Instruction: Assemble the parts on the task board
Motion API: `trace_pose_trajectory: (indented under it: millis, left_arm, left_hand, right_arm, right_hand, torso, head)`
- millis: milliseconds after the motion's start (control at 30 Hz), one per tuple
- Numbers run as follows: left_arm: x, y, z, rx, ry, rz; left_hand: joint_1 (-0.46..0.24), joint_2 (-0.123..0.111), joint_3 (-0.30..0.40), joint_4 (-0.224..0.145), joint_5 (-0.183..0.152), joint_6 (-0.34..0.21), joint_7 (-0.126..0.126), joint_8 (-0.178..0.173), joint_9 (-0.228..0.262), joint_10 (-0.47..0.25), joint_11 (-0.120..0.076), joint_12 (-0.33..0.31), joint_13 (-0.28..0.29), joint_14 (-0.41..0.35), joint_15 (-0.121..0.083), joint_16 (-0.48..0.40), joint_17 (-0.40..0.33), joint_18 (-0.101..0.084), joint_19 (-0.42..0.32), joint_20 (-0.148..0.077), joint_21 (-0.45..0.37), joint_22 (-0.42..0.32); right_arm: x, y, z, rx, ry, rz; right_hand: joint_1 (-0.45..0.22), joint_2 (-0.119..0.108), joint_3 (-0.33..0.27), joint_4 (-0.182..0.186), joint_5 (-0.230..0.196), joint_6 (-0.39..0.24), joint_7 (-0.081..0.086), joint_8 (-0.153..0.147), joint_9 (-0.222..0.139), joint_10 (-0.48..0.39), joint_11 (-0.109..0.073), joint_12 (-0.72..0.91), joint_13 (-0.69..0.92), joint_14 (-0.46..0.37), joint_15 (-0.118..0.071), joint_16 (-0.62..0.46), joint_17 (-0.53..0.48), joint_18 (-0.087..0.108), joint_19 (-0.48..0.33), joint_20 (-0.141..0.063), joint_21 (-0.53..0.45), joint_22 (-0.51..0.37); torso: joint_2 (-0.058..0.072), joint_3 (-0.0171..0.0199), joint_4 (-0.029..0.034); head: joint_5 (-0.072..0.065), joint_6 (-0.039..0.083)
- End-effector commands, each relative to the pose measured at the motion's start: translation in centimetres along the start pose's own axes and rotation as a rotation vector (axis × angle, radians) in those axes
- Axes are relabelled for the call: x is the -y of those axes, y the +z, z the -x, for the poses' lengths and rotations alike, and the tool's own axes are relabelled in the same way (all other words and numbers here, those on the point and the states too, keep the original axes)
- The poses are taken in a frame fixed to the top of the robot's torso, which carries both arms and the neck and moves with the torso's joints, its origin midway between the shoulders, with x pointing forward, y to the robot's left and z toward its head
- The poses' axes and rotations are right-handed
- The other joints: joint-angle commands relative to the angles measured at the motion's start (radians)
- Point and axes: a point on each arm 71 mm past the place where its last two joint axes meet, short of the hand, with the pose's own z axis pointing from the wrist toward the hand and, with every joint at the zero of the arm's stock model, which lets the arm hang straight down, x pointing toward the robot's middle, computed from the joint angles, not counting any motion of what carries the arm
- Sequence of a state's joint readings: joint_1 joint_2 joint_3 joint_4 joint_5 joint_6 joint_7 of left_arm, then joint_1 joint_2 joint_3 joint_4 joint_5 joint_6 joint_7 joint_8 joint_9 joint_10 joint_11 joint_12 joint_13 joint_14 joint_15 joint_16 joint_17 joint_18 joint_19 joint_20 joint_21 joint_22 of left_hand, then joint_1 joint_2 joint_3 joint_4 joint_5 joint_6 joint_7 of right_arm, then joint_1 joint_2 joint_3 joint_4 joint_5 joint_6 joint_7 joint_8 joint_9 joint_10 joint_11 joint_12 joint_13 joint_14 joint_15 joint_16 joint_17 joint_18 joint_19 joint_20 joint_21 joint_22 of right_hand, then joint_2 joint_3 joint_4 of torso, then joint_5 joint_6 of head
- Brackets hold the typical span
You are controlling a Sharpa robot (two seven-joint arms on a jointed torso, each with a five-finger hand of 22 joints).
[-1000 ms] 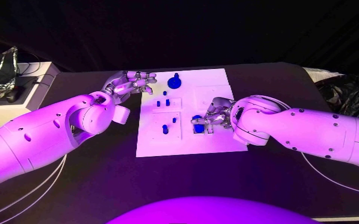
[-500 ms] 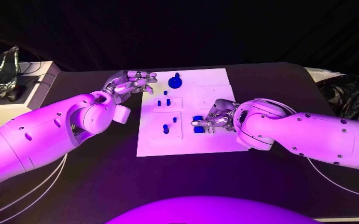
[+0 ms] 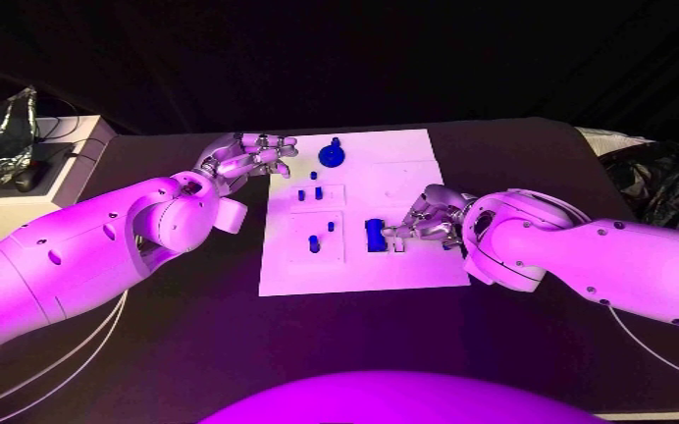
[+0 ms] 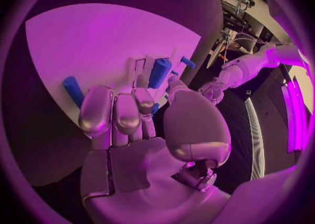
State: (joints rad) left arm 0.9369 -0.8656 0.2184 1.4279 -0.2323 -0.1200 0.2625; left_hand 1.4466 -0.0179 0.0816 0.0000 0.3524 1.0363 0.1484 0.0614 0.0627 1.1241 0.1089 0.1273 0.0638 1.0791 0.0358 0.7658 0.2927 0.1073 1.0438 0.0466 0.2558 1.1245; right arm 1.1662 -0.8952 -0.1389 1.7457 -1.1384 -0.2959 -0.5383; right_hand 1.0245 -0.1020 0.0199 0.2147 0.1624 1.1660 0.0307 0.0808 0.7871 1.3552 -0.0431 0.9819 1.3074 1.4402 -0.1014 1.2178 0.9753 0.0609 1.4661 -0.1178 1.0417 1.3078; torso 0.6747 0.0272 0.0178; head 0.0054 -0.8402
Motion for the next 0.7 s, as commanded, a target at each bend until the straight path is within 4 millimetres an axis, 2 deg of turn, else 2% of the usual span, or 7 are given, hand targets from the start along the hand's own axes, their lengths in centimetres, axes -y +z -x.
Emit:
trace_pose_trajectory:
  millis: [33,100,167,233,333,533,700]
  left_arm:
    - [0.0,0.0,-0.2,-0.011,-0.011,-0.009]
    - [-0.1,-0.1,-0.3,-0.010,-0.012,-0.008]
    - [-0.2,-0.2,-0.2,-0.009,-0.012,-0.008]
    - [-0.3,-0.3,-0.2,-0.007,-0.012,-0.007]
    - [-0.3,-0.3,-0.2,-0.005,-0.013,-0.006]
    - [-0.4,-0.3,-0.2,-0.005,-0.014,-0.005]
    - [-0.7,-0.4,-0.2,-0.005,-0.017,0.000]
  left_hand:
    - [-0.007,0.000,0.006,0.001,-0.002,0.000,-0.001,0.003,0.001,-0.006,-0.002,0.002,-0.001,-0.002,0.003,0.001,0.000,-0.004,0.006,-0.003,-0.007,0.001]
    - [-0.006,0.000,0.007,-0.001,-0.001,0.000,-0.002,0.003,0.001,-0.006,-0.002,0.002,-0.001,-0.001,0.003,0.001,0.000,-0.004,0.007,-0.003,-0.008,0.004]
    - [-0.006,0.000,0.007,-0.001,-0.001,0.000,-0.002,0.003,0.001,-0.006,-0.002,0.002,-0.001,-0.001,0.003,0.001,0.000,-0.004,0.007,-0.003,-0.008,0.004]
    - [-0.006,0.000,0.007,-0.001,-0.001,0.000,-0.002,0.003,0.001,-0.006,-0.002,0.002,-0.001,-0.001,0.003,0.001,0.000,-0.004,0.007,-0.003,-0.008,0.004]
    - [-0.006,0.000,0.007,-0.001,-0.002,0.000,-0.002,0.003,0.001,-0.005,-0.002,0.002,-0.001,-0.001,0.003,0.001,0.000,-0.004,0.007,-0.003,-0.008,0.004]
    - [-0.006,0.000,0.008,-0.001,-0.002,0.001,-0.002,0.003,0.001,-0.004,-0.002,0.003,-0.001,-0.001,0.003,0.001,0.000,-0.004,0.007,-0.003,-0.008,0.005]
    - [-0.006,0.000,0.008,-0.001,-0.002,0.001,-0.002,0.003,0.001,-0.004,-0.002,0.003,-0.001,-0.001,0.003,0.001,0.000,-0.004,0.007,-0.003,-0.008,0.005]
  right_arm:
    - [0.2,-0.6,1.1,0.052,0.075,0.069]
    - [0.9,-0.9,1.8,0.051,0.073,0.063]
    - [1.5,-1.1,2.4,0.048,0.060,0.051]
    - [2.5,-1.4,3.1,0.037,0.033,0.026]
    - [4.0,-1.5,3.8,0.010,-0.010,-0.027]
    - [6.1,-1.6,4.6,-0.033,-0.077,-0.116]
    - [6.8,-1.8,4.8,-0.036,-0.145,-0.168]
  right_hand:
    - [0.006,0.033,-0.015,-0.046,0.031,-0.002,0.003,-0.006,-0.005,0.006,0.000,0.006,0.012,0.004,0.002,-0.001,0.000,0.012,0.056,0.004,0.006,0.139]
    - [0.007,0.052,-0.034,-0.079,0.056,-0.004,0.005,-0.010,-0.015,0.006,0.001,0.006,0.013,0.004,0.004,0.001,0.001,0.013,0.055,0.005,0.007,0.140]
    - [0.036,0.066,-0.030,-0.110,0.126,-0.006,0.007,-0.011,-0.021,0.006,0.003,0.007,0.013,0.004,0.003,0.000,0.000,0.013,0.055,0.005,0.009,0.140]
    - [0.037,0.094,-0.061,-0.150,0.137,-0.009,0.011,-0.010,-0.049,0.004,0.006,0.006,0.014,0.003,0.005,0.001,0.000,0.014,0.054,0.008,0.010,0.140]
    - [0.060,0.107,-0.072,-0.184,0.160,-0.011,0.012,-0.012,-0.083,0.006,0.008,0.008,0.016,0.003,0.007,0.002,0.002,0.013,0.054,0.009,0.014,0.141]
    - [0.069,0.123,-0.084,-0.205,0.167,0.001,0.024,-0.015,-0.279,0.010,0.015,0.007,0.020,0.002,0.009,0.003,0.007,0.015,0.053,0.014,0.024,0.143]
    - [0.062,0.123,-0.088,-0.198,0.164,0.021,0.016,-0.010,-0.283,0.016,0.007,0.006,0.019,0.003,0.007,0.006,0.012,0.014,0.053,0.012,0.032,0.144]
  torso:
    - [-0.002,0.0000,0.0004]
    - [-0.002,-0.0005,0.0007]
    - [-0.001,-0.0010,0.0001]
    - [0.000,-0.0010,0.0000]
    - [-0.001,-0.0008,-0.0006]
    - [0.000,0.0006,-0.0011]
    - [0.001,0.0005,0.0007]
  head:
    - [-0.004,0.004]
    - [-0.007,0.006]
    - [-0.006,0.008]
    - [-0.008,0.009]
    - [-0.012,0.009]
    - [-0.019,0.012]
    - [-0.023,0.011]
